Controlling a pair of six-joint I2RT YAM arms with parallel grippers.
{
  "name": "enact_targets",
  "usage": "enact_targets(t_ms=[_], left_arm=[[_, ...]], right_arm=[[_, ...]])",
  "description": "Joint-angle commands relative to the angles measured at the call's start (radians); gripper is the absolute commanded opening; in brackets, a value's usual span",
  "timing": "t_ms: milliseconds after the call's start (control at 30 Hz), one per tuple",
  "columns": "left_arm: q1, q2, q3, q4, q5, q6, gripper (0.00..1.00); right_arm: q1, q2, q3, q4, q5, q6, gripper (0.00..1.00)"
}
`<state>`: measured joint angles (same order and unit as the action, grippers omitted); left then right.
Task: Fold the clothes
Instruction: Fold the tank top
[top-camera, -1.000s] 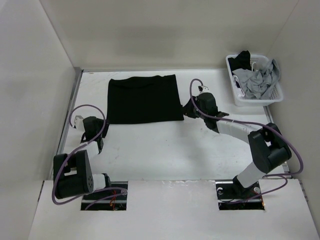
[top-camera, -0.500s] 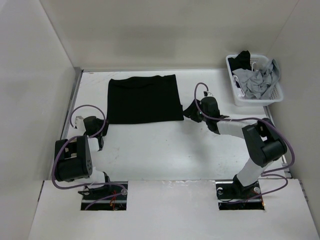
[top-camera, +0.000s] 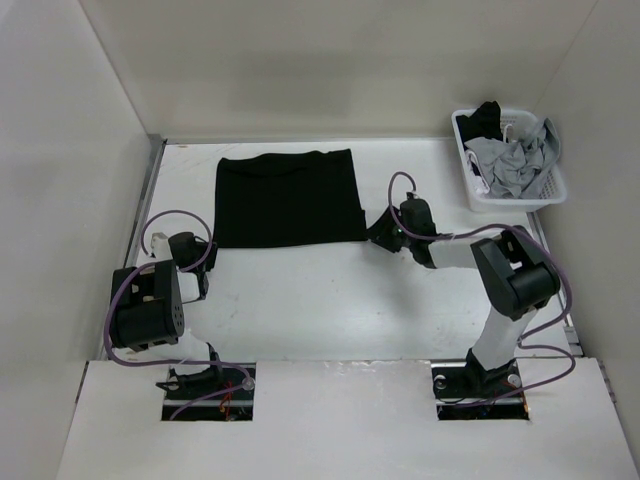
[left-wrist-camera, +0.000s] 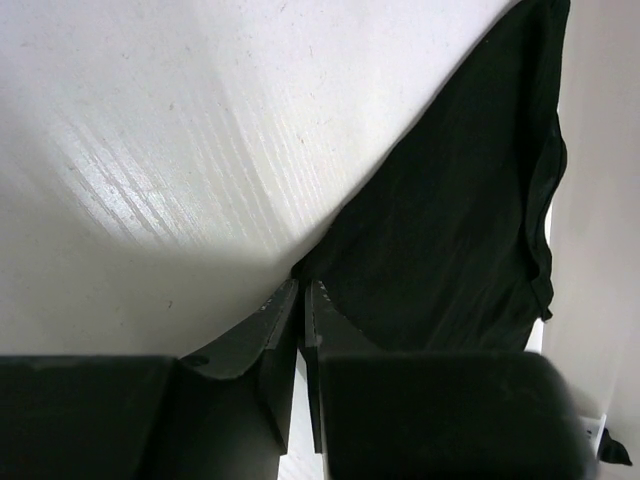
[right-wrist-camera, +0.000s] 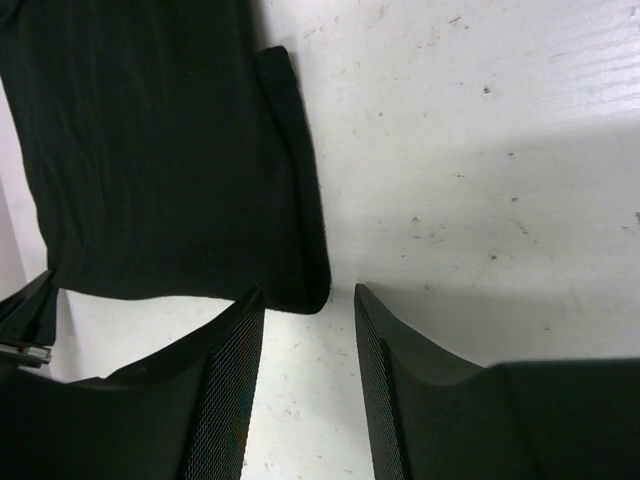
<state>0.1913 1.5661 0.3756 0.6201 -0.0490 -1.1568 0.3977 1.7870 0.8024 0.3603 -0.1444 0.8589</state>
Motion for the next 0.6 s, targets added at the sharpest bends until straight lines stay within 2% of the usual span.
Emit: enact_targets(t_ms=[0,133,333,567], left_arm=[[0.004,0.011,0.005,-0.002,-0.02,0.006,0.05],[0.004,0.008,0.003,0.006,-0.022,0.008,0.04],[0.004,0.003,0.0,0.01,-0.022,0.009,0.03],[0.004,-0.023,-0.001,0.016,-0.009,0.019,0.0]], right_arm=[[0.002,0.029,0.003,0.037,-0.027,0.029,0.46],[0.002,0.045,0.006,0.06,-0.027,0.052,0.38],[0.0,0.078,0.047,0.063,-0.034,0.066,0.17],[0.002,0.039,0.029,0.146,-0.027,0.066,0.02]])
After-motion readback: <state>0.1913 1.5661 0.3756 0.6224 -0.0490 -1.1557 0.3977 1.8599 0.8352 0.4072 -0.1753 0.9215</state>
